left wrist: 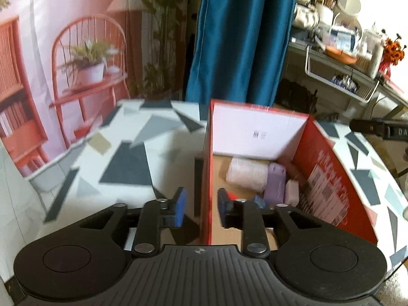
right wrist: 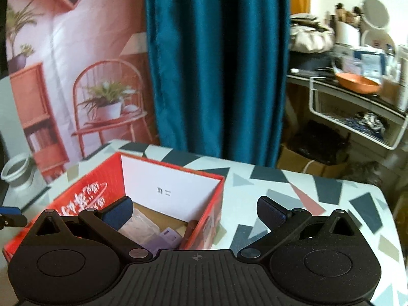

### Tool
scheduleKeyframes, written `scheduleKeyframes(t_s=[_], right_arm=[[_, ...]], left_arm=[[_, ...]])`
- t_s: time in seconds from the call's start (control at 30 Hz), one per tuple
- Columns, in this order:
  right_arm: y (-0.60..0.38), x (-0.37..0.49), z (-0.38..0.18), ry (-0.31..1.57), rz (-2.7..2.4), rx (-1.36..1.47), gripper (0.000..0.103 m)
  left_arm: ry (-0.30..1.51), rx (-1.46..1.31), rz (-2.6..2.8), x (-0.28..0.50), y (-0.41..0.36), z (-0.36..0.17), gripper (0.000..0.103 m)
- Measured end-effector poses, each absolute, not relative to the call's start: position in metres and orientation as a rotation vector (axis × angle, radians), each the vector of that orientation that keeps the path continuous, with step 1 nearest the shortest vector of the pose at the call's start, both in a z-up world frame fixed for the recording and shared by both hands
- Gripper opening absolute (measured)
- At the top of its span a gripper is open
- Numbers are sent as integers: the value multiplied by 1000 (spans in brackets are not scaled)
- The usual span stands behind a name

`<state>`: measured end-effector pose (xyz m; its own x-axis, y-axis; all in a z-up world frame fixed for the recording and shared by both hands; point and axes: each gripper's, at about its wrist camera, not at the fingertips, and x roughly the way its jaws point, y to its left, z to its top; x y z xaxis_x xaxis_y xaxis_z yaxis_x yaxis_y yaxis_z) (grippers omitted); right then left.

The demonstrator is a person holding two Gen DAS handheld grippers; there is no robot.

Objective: Organize rigid objects

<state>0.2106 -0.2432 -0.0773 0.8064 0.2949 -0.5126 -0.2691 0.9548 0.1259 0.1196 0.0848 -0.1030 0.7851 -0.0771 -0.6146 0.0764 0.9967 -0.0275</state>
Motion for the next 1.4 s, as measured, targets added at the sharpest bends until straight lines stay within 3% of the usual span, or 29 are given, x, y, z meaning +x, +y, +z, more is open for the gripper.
scheduleKeyframes(t_s=[0.1,0.27,0.33,1.07,1.4], right_arm=[[-246,194,-61,541,273,71,103],[-251,162,-32,506,229,99,103],[-254,147,-21,493,211,110,103],[-265,-41,43,343,89,148,103],[-281,-69,53,299,56,164,103]], left_arm=[[601,13,-85,111,80,-81,50],[491,31,-89,94,65,-48,98],[449,30,-96,85,58,-36,102],[316,71,-36,-30,12,29,103],[276,118,-22,-44,2,34,103]])
